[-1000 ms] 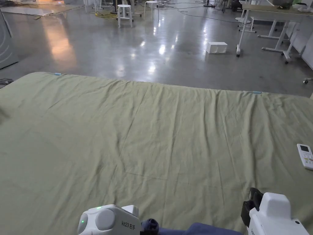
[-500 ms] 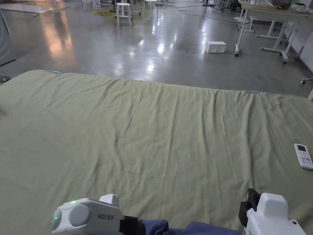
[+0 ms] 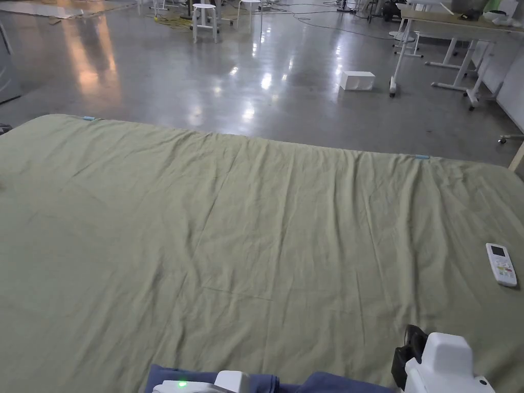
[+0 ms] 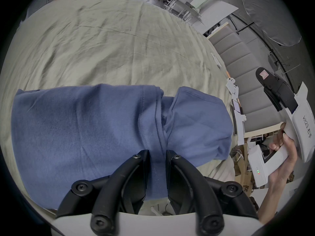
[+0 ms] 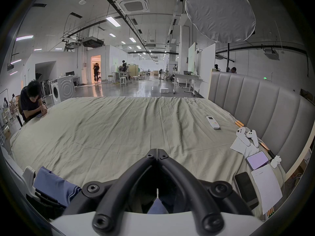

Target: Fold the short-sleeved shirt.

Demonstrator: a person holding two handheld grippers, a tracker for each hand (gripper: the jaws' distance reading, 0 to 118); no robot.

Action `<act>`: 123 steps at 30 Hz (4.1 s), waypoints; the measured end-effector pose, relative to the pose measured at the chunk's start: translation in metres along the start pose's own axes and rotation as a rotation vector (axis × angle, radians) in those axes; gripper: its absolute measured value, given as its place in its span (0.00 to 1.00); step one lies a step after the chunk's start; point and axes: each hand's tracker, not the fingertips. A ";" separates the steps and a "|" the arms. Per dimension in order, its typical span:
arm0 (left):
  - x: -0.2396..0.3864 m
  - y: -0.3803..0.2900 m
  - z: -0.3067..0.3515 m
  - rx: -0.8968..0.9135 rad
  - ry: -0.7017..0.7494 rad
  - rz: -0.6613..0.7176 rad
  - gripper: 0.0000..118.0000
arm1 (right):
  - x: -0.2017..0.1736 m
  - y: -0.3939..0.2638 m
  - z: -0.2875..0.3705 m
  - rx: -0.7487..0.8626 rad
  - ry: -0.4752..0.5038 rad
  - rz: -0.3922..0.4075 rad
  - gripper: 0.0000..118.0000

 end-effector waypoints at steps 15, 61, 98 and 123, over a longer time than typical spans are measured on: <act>-0.071 0.029 0.098 0.189 -0.065 0.070 0.59 | -0.002 0.004 -0.001 0.021 0.010 0.007 0.00; -0.200 0.043 0.158 0.188 -0.100 0.077 0.09 | -0.024 0.018 0.005 0.051 0.058 0.045 0.00; 0.027 0.049 0.121 0.127 -0.057 -0.184 0.09 | -0.016 0.002 0.004 0.030 0.076 0.002 0.00; 0.048 0.030 0.031 0.056 -0.125 -0.093 0.56 | 0.004 -0.001 0.011 0.008 0.044 -0.006 0.00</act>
